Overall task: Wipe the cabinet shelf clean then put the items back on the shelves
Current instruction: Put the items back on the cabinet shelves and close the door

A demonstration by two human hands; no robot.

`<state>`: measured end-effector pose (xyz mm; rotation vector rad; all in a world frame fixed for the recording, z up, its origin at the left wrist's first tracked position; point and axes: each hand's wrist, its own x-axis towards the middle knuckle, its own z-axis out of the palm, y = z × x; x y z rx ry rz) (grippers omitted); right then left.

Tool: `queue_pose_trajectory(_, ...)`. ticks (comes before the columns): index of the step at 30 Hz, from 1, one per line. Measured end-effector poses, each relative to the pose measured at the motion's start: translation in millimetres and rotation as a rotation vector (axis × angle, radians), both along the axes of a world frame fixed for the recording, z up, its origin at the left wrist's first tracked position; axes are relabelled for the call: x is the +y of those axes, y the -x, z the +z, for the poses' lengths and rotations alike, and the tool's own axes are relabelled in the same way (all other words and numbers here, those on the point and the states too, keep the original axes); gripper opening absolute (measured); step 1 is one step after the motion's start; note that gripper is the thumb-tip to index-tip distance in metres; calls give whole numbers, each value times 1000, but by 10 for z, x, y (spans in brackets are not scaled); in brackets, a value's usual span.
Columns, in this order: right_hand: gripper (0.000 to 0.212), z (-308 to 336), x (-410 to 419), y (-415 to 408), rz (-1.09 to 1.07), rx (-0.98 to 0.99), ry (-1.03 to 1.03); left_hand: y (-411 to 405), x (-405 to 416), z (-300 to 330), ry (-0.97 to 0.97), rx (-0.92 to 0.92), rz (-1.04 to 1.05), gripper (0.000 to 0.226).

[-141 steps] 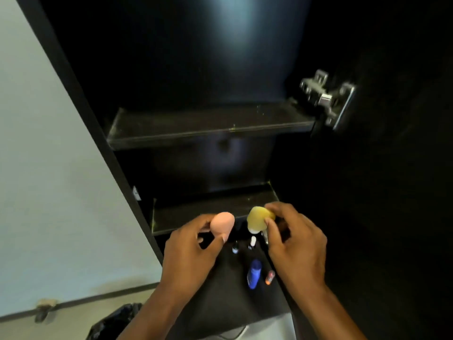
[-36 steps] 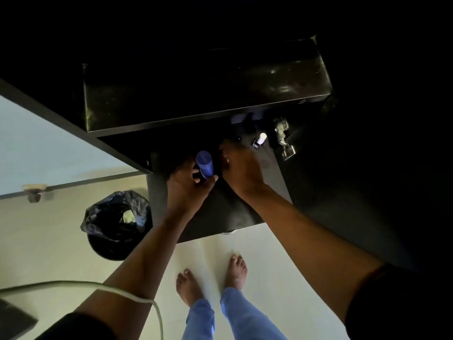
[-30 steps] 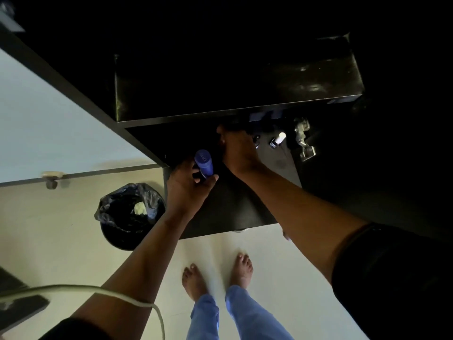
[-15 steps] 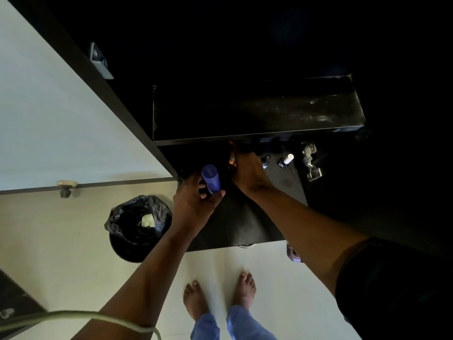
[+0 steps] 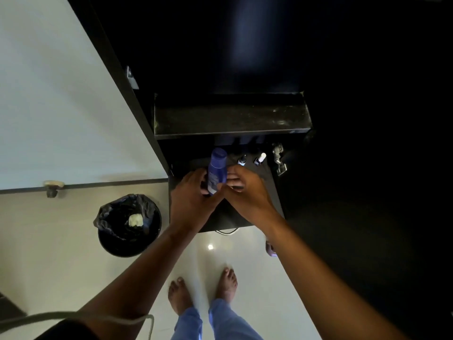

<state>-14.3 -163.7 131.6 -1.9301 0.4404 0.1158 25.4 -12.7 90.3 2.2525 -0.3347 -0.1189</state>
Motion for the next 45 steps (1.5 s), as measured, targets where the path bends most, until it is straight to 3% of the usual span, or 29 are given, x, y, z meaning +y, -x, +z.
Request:
queue_pose_trajectory(7, 31, 720, -80, -39, -75, -207, -7, -179, 32, 778, 81, -67, -124, 67)
queue_pose_trajectory(12, 36, 998, -185, -304, -181, -329, 17, -406, -140, 1191, 250, -83, -60, 47)
queue_pose_trajectory(17, 35, 1036, -398, -680, -208, -374, 148, -738, -462, 1335, 301, -17, -74, 46)
queue_pose_trajectory(23, 34, 926, -577, -961, -209, -297, 221, -903, -677, 1228, 292, 102, -85, 57)
queue_pose_trajectory(30, 45, 881, -646, -993, -183, -261, 196, -888, -700, 1126, 284, 97, -92, 63)
queue_pose_trajectory(34, 56, 847, -681, -865, -241, -303, 194, -731, -673, 1083, 249, -151, 76, 43)
queue_pose_trajectory(37, 53, 683, -675, -605, -443, -367, 249, -502, -684, 974, 289, -278, 162, 20)
queue_pose_trajectory(42, 26, 97, -663, -92, -543, -433, 292, -144, -820, 414, 309, -36, 45, 13)
queue_pose_trajectory(45, 19, -469, -731, -10, -559, -304, 347, -124, -942, -104, 288, 102, 9, 16)
